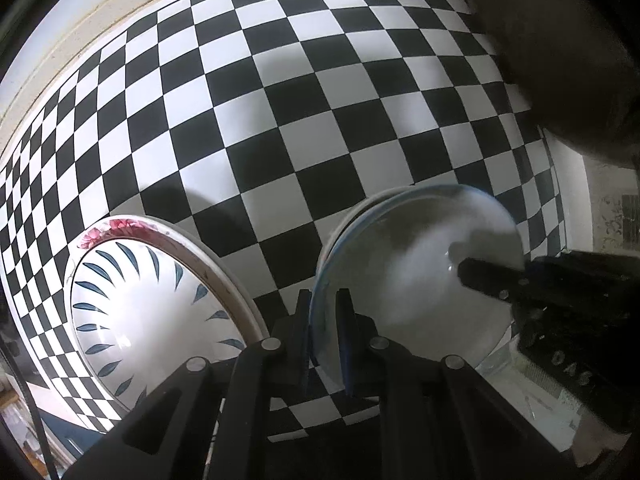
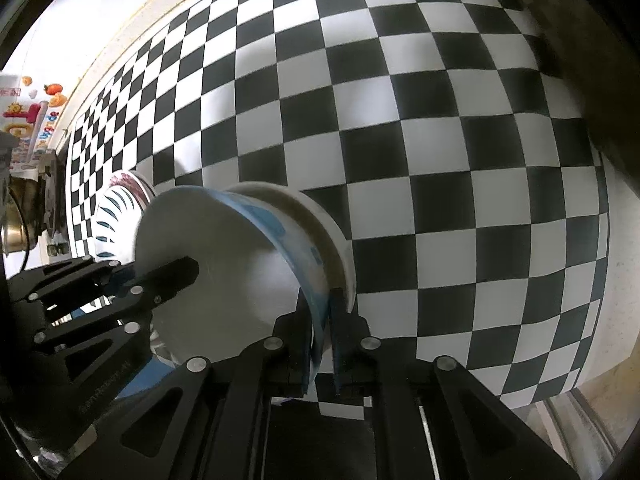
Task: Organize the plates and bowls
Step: 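Carry the white bowl beside the plate stack with the left tool while the right tool lowers it, then open the left tool while the right tool opens, releasing the bowl on the cloth, then grasp a second white bowl rim with the left tool while the right tool grips it too, then lift the second white bowl with the left tool while the right tool carries it toward the first bowl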
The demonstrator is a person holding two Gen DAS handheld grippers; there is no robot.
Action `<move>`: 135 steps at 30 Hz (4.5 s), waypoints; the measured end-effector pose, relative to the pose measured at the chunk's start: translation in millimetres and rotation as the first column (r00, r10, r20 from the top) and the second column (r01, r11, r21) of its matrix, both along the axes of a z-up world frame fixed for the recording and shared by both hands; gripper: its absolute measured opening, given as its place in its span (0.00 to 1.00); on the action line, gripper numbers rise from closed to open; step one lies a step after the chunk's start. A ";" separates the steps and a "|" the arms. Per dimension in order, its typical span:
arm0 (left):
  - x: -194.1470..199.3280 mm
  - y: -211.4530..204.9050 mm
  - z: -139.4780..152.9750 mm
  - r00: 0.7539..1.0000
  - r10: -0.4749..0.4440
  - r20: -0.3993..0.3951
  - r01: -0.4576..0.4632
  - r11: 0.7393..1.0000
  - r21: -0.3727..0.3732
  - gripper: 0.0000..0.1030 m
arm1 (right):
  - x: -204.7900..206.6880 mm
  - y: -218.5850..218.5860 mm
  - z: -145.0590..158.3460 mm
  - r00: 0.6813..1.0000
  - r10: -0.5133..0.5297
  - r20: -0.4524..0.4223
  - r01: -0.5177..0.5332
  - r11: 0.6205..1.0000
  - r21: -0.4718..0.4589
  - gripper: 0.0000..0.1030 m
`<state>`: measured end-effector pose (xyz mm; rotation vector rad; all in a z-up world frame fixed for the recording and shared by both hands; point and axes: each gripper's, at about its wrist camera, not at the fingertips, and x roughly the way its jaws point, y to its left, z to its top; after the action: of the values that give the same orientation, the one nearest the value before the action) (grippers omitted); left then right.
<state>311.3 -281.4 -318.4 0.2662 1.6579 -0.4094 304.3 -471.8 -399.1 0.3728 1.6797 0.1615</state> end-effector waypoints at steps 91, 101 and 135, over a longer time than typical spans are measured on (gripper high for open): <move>287.0 -25.0 -33.5 0.924 0.320 -0.210 -0.367 0.897 -0.246 0.33 | 297.9 -51.1 -28.6 0.996 0.081 -0.049 -0.090 0.970 -0.227 0.19; 287.2 -41.4 -48.9 0.946 0.274 -0.172 -0.308 0.925 -0.221 0.11 | 295.4 -57.1 -36.1 0.999 0.017 -0.039 -0.023 0.985 -0.170 0.15; 157.5 -9.0 75.7 0.978 0.181 0.101 -0.156 0.964 -0.214 0.11 | 174.2 -16.9 61.2 0.992 0.009 0.128 -0.003 0.999 -0.042 0.07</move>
<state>468.8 -290.4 -242.6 -0.0053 1.4943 -0.4230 478.5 -488.7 -337.9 0.3194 1.5555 0.1511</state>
